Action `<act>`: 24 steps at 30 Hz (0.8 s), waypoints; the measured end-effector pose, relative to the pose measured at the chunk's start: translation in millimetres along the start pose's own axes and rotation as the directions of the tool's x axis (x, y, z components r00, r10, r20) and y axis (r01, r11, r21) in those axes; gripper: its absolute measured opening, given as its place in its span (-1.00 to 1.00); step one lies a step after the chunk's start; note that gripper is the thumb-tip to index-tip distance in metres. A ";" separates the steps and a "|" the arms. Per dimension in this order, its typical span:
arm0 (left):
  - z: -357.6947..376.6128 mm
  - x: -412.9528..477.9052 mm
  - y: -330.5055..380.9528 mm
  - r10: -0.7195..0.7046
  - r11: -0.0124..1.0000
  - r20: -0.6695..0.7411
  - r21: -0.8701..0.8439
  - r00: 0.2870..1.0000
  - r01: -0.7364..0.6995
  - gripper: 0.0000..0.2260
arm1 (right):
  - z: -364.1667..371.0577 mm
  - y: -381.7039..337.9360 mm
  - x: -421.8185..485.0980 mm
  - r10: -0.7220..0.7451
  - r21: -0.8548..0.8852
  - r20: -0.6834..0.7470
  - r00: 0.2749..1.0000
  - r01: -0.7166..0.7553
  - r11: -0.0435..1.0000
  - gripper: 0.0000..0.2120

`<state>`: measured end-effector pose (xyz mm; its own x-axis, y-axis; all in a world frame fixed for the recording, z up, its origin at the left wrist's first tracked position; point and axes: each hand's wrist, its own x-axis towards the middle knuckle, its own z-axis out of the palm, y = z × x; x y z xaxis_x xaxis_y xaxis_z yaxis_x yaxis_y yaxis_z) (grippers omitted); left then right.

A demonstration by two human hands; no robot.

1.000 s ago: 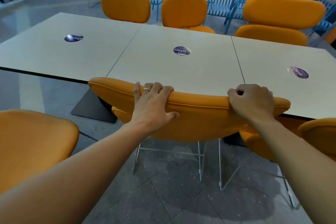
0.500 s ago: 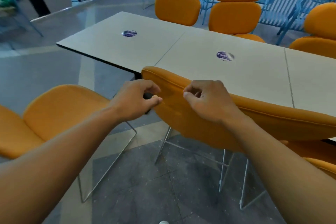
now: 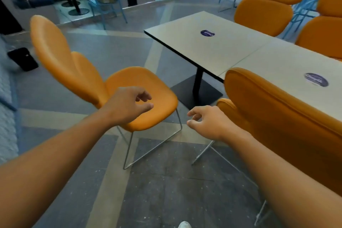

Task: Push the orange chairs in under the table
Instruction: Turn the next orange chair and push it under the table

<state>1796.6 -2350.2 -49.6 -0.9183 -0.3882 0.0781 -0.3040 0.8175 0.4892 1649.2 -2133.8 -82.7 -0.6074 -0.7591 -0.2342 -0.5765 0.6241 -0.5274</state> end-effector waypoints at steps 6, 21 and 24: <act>-49.1 -35.8 -77.2 -0.106 0.994 -0.078 -0.007 0.991 0.105 -0.77 | 46.8 -73.6 23.0 -0.016 0.002 0.023 1.000 0.016 1.000 -0.63; -141.9 -56.4 -242.6 -0.274 0.955 -0.277 0.038 0.921 0.295 -0.62 | 121.9 -215.6 86.6 -0.119 0.013 -0.016 0.993 0.119 0.993 -0.60; -153.8 -36.1 -261.0 -0.289 0.948 -0.316 0.036 0.904 0.315 -0.60 | 118.7 -234.0 119.2 -0.147 -0.013 -0.111 0.983 0.147 0.989 -0.56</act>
<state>1948.1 -2615.0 -46.5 -0.6619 -0.7213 0.2041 -0.5871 0.6681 0.4572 1776.6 -2392.3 -84.2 -0.5725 -0.8175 -0.0621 -0.6665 0.5082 -0.5454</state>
